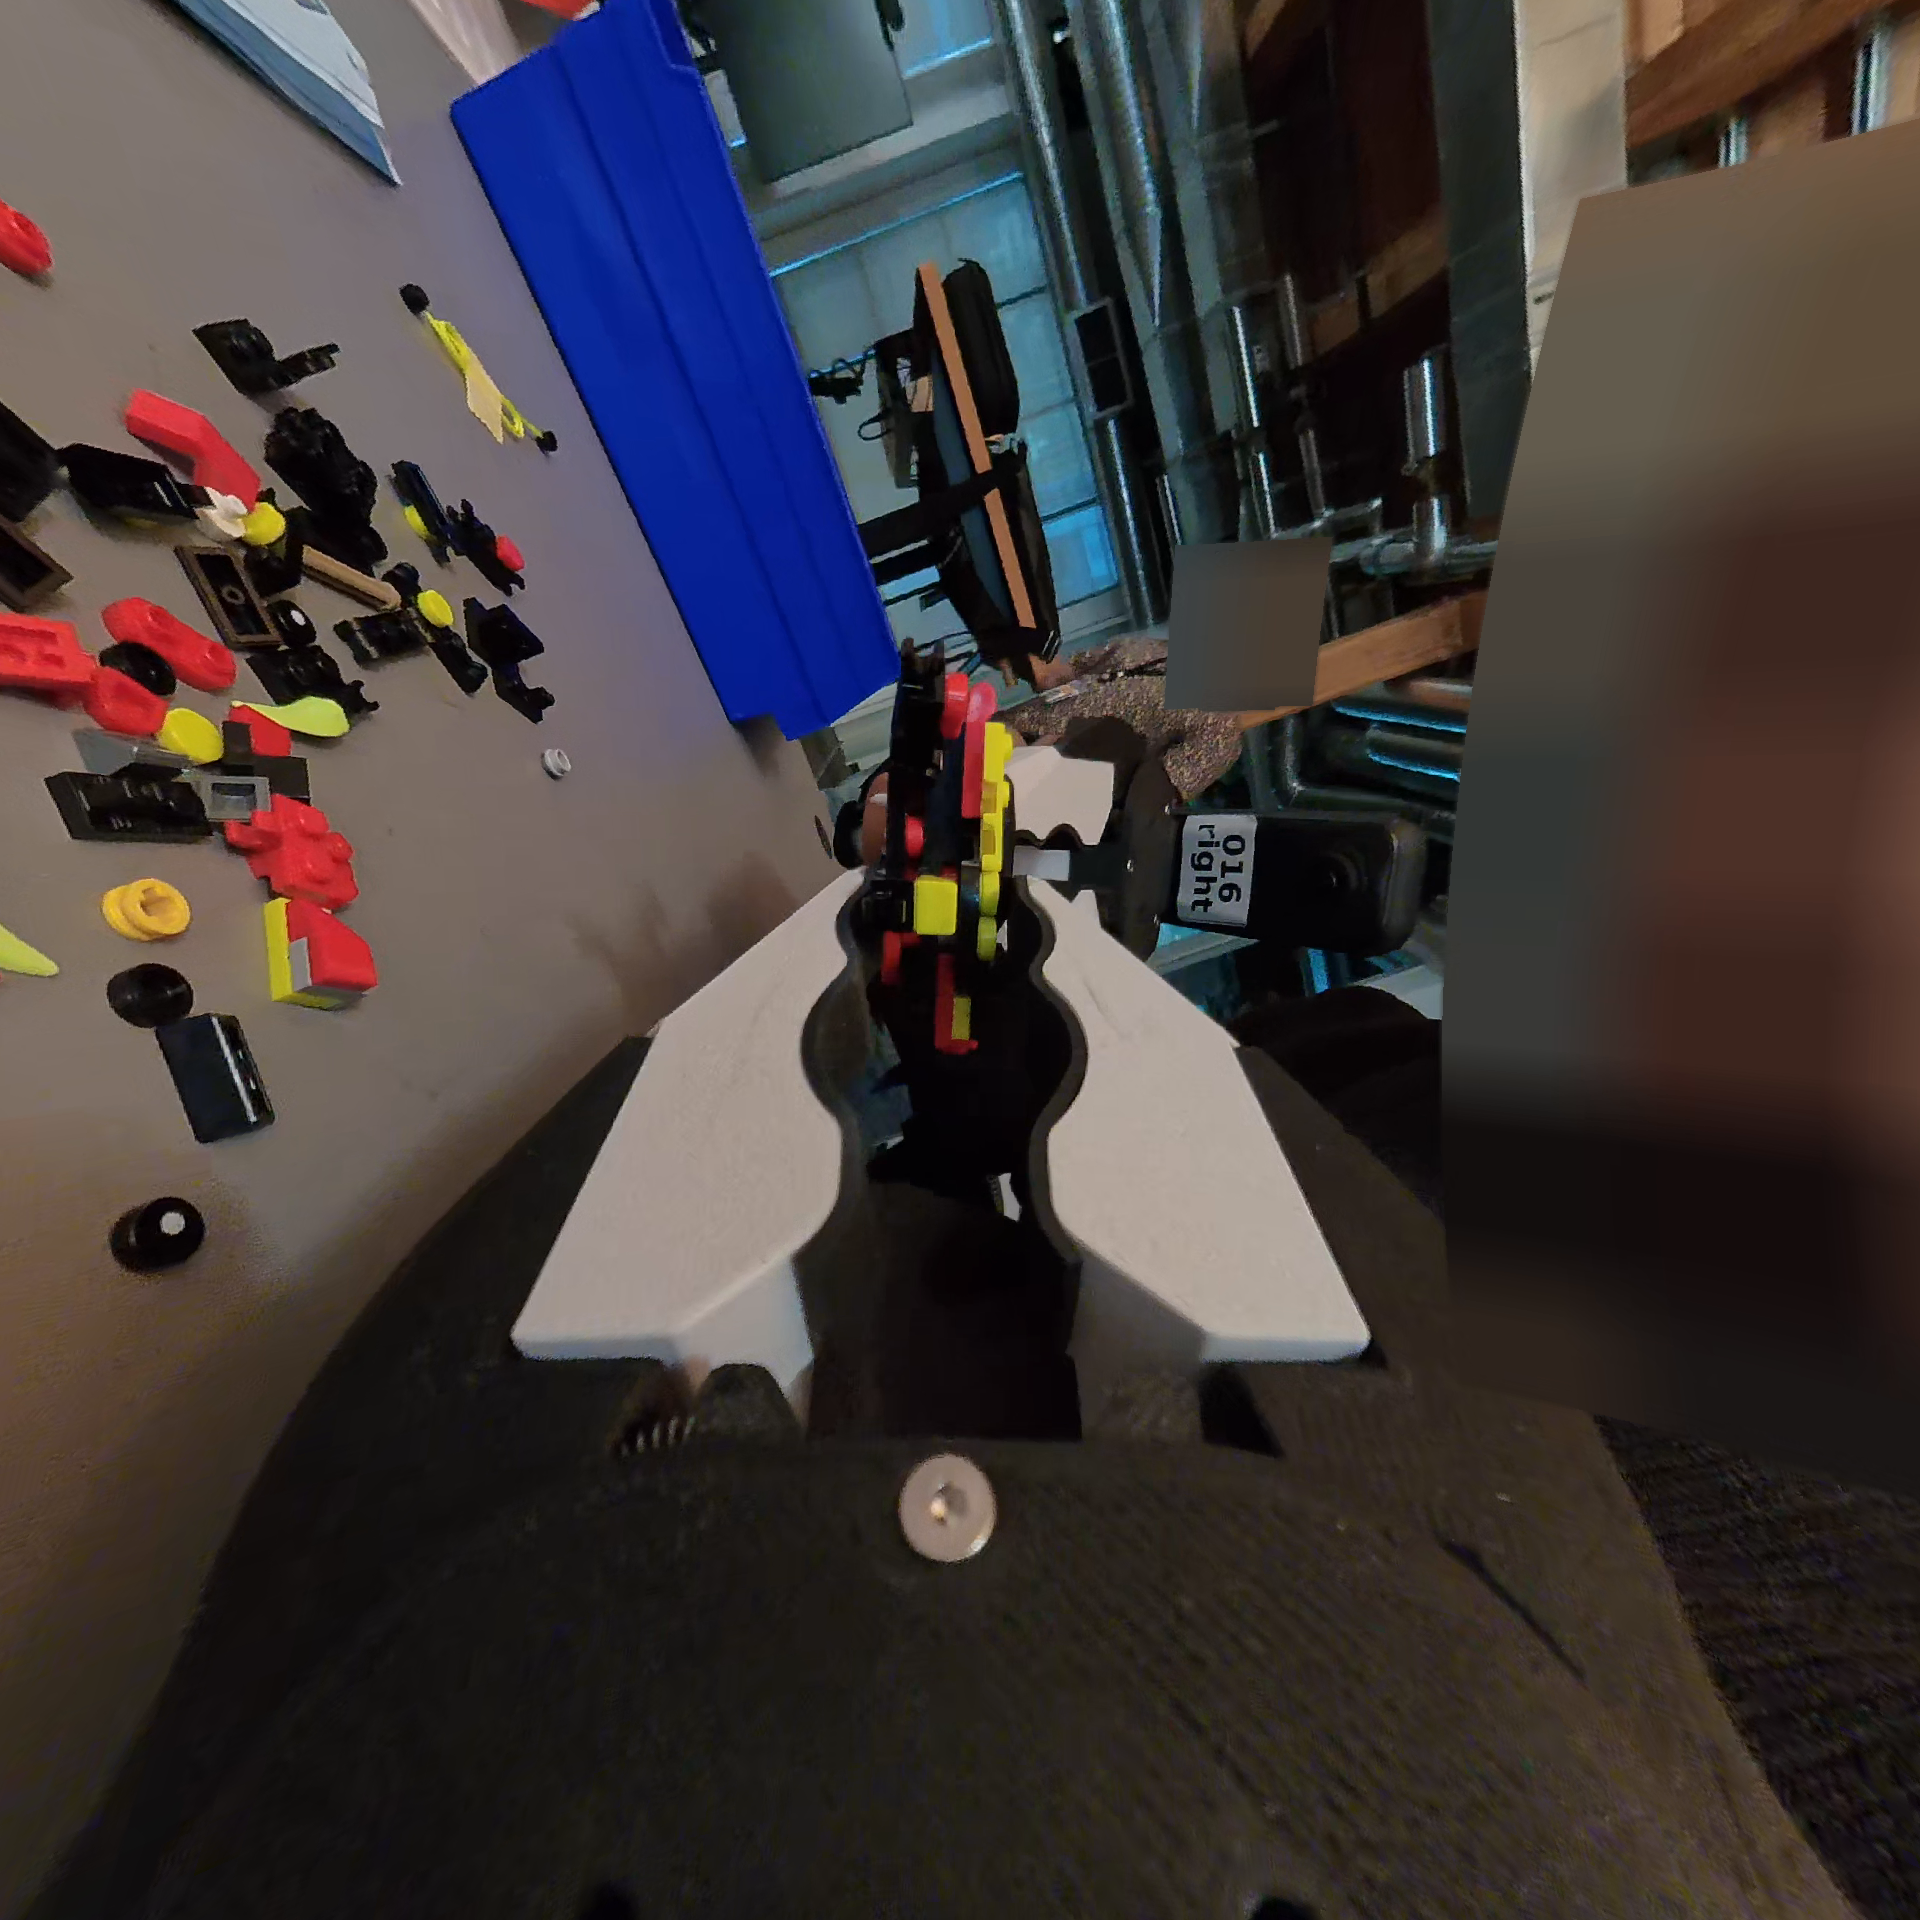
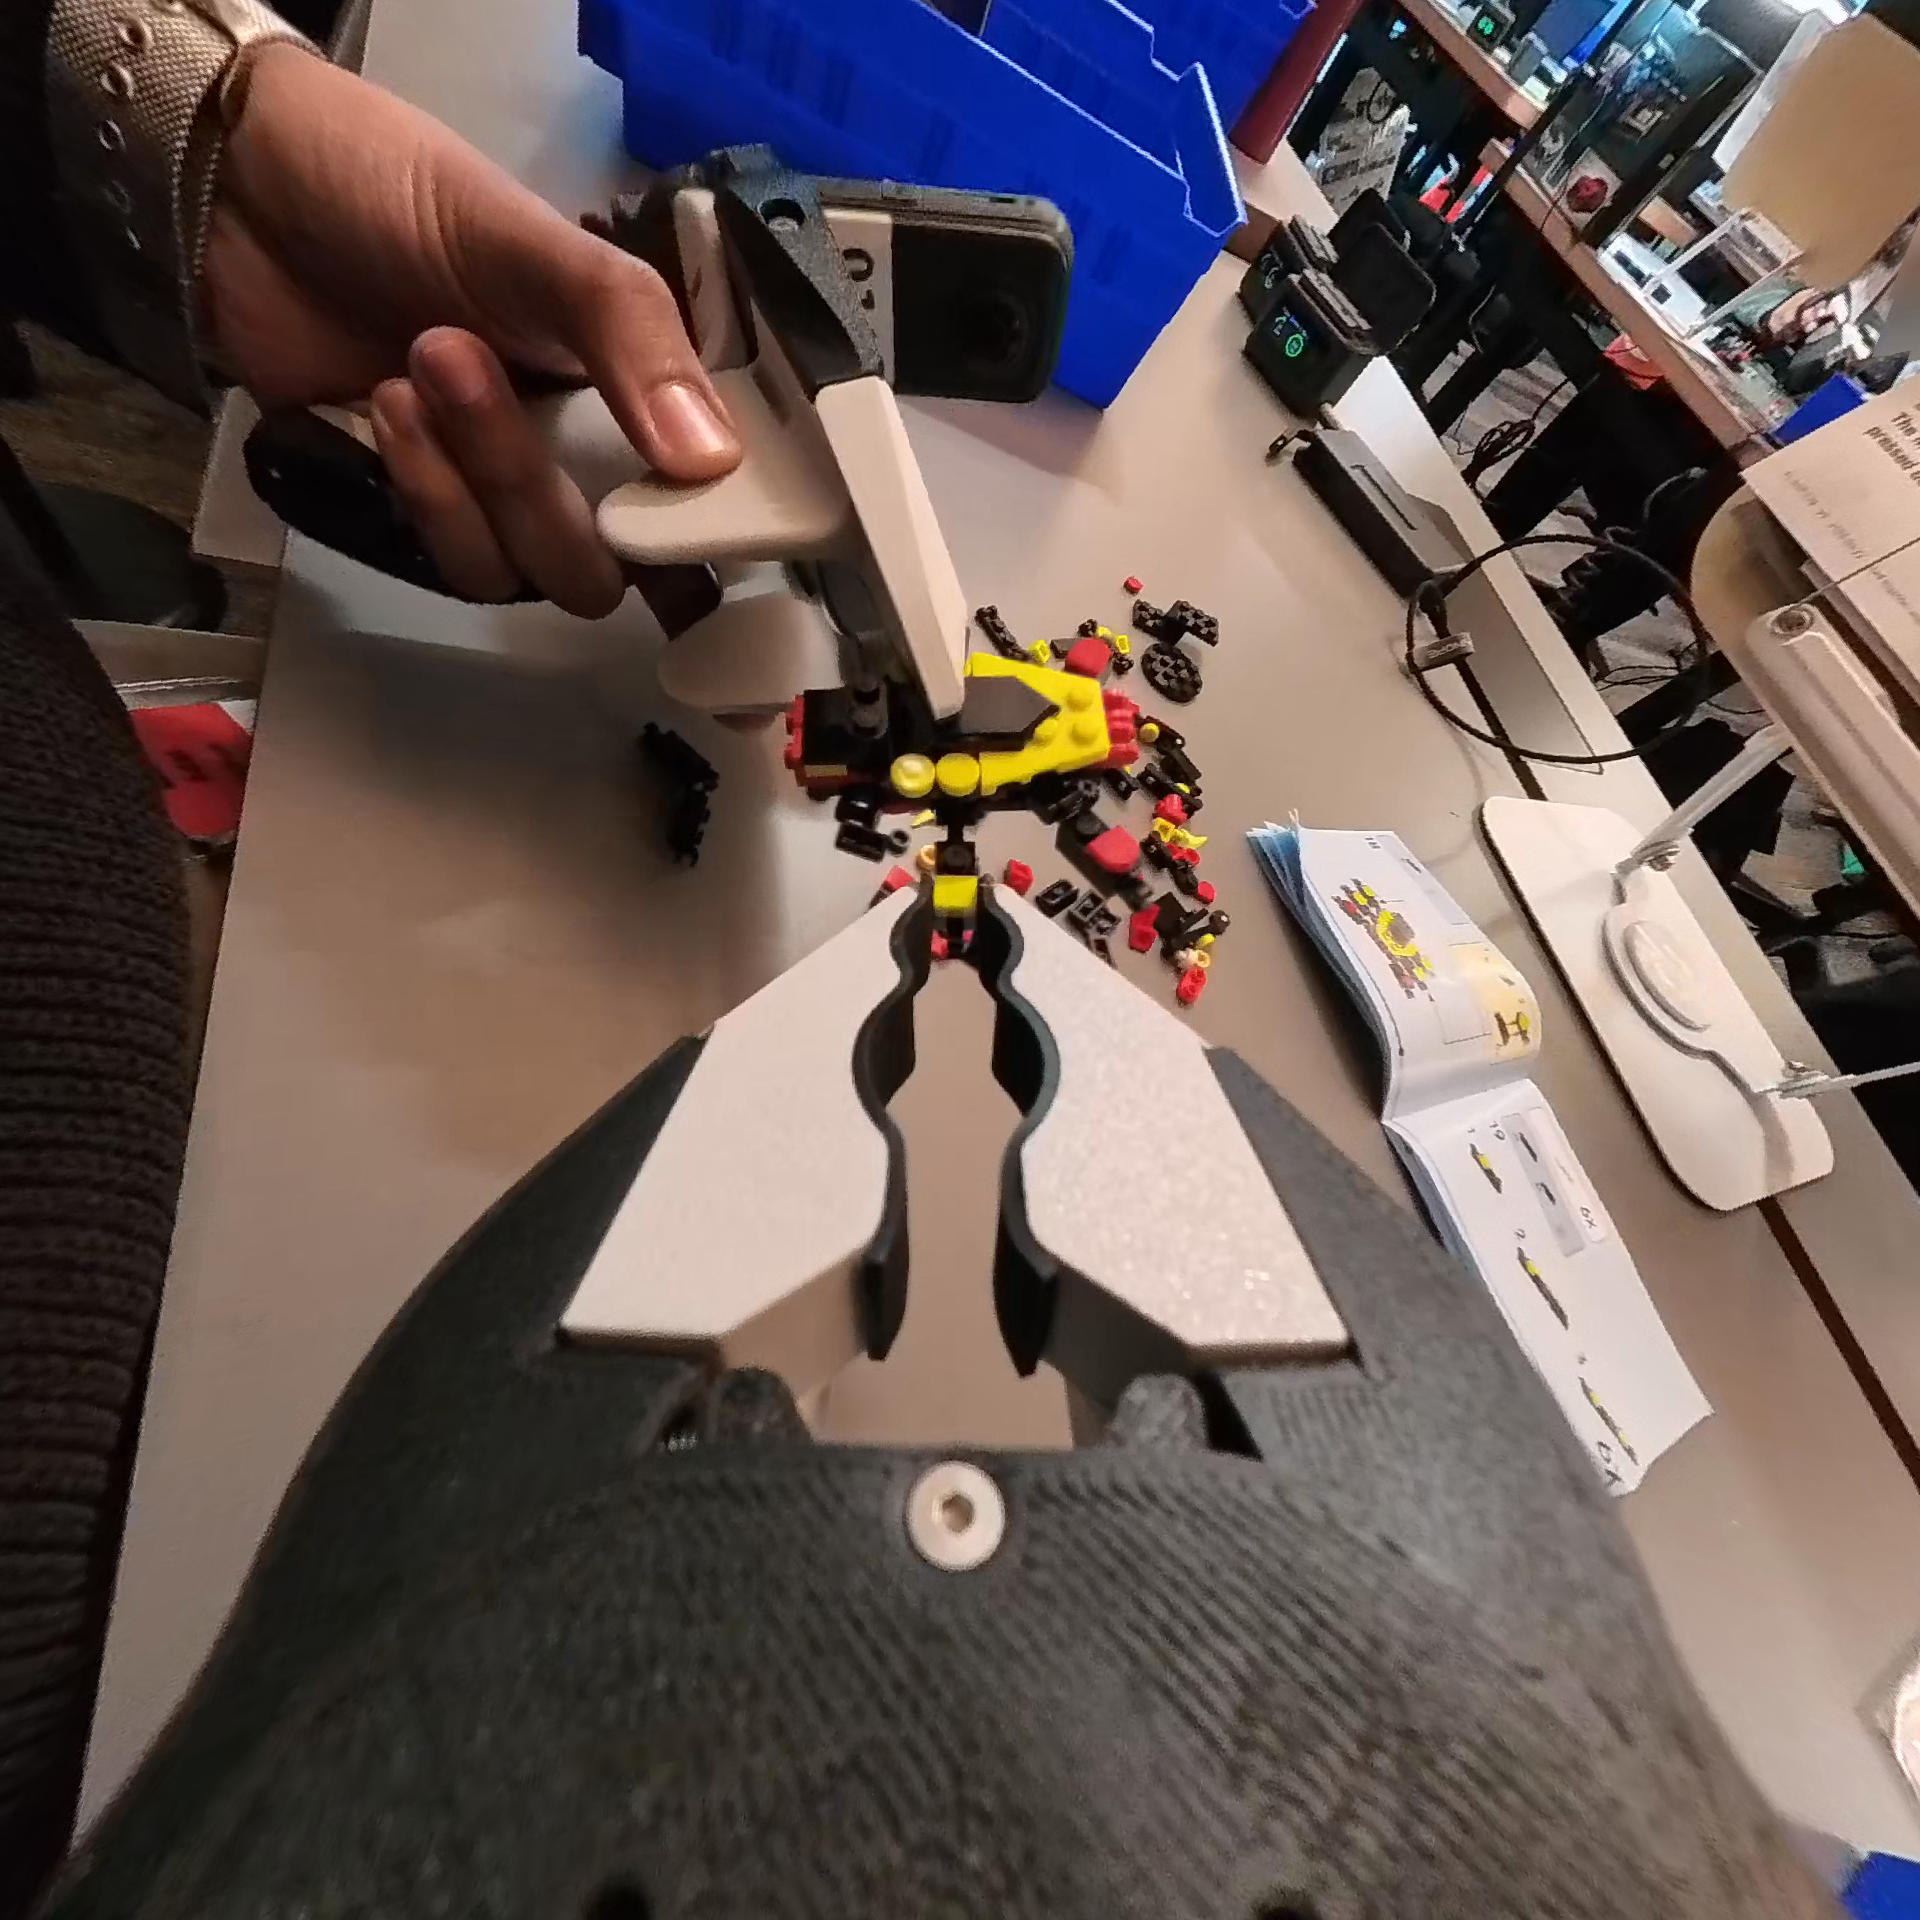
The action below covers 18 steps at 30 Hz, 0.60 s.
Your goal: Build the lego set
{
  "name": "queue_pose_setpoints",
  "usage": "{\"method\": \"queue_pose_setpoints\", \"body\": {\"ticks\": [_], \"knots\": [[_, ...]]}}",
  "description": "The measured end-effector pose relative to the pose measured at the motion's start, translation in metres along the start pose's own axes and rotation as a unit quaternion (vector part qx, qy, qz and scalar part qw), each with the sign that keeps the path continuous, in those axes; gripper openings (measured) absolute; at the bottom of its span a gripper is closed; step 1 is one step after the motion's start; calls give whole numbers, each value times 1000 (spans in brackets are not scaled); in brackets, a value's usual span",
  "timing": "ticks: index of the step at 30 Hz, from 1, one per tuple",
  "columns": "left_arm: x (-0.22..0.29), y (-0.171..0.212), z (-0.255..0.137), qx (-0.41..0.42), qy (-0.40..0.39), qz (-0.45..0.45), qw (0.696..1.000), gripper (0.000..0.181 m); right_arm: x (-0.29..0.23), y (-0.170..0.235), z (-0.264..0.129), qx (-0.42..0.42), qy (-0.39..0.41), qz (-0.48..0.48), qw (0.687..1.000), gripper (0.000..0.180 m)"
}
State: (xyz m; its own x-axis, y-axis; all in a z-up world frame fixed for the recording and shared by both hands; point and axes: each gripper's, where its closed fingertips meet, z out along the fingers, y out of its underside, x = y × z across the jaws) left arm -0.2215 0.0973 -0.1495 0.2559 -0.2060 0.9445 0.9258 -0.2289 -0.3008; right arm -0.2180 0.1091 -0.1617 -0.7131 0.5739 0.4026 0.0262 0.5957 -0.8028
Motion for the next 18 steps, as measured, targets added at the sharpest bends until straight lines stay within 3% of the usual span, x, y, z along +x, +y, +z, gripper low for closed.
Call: {"method": "queue_pose_setpoints", "body": {"ticks": [18], "knots": [[0,7,0,-18,4,-7,1000,22,-6,-5,-4,29,-40,42,998,6]]}}
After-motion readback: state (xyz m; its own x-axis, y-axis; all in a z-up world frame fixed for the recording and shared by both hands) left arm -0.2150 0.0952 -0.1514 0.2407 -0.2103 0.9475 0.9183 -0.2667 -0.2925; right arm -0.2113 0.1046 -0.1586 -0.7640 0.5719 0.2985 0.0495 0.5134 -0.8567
